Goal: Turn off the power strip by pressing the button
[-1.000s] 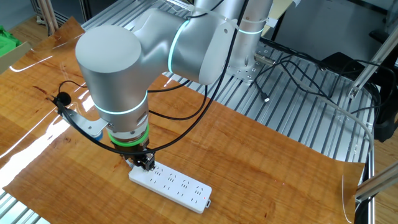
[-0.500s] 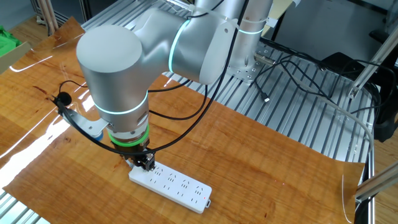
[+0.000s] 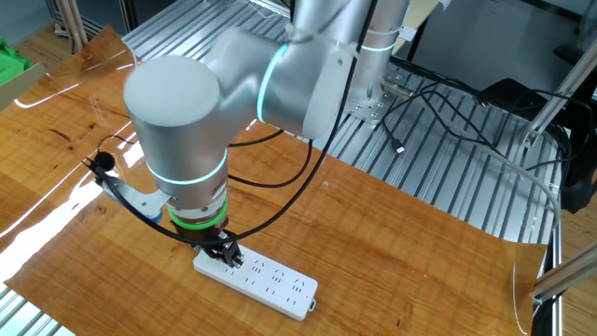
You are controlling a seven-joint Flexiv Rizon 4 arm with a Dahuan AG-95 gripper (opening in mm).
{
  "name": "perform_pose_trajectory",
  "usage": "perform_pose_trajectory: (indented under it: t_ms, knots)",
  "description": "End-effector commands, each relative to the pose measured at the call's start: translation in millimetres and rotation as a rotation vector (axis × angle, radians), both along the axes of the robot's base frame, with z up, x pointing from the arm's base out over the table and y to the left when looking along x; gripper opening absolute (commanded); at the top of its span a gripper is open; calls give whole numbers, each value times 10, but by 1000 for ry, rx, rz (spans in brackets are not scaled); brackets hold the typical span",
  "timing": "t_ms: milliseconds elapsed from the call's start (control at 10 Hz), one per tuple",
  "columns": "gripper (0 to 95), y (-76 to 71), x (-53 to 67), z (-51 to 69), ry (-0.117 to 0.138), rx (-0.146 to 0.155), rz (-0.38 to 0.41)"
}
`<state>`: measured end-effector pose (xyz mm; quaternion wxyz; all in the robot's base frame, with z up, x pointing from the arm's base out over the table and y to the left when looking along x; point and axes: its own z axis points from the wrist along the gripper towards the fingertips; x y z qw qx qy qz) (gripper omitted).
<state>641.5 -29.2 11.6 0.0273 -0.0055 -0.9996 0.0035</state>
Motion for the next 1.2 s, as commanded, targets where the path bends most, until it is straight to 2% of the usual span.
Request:
perform_pose_trajectory:
  t_ms: [100,200,500,700,1200]
  knots:
    - [570,-18,-9,44,8,-6,-4]
    - [570,-31,-22,84,10,-16,-3]
    - [570,-71,-60,195,12,-20,-4]
    - [570,-88,-59,192,7,-29,5]
    - [570,-123,-65,195,3,-27,7]
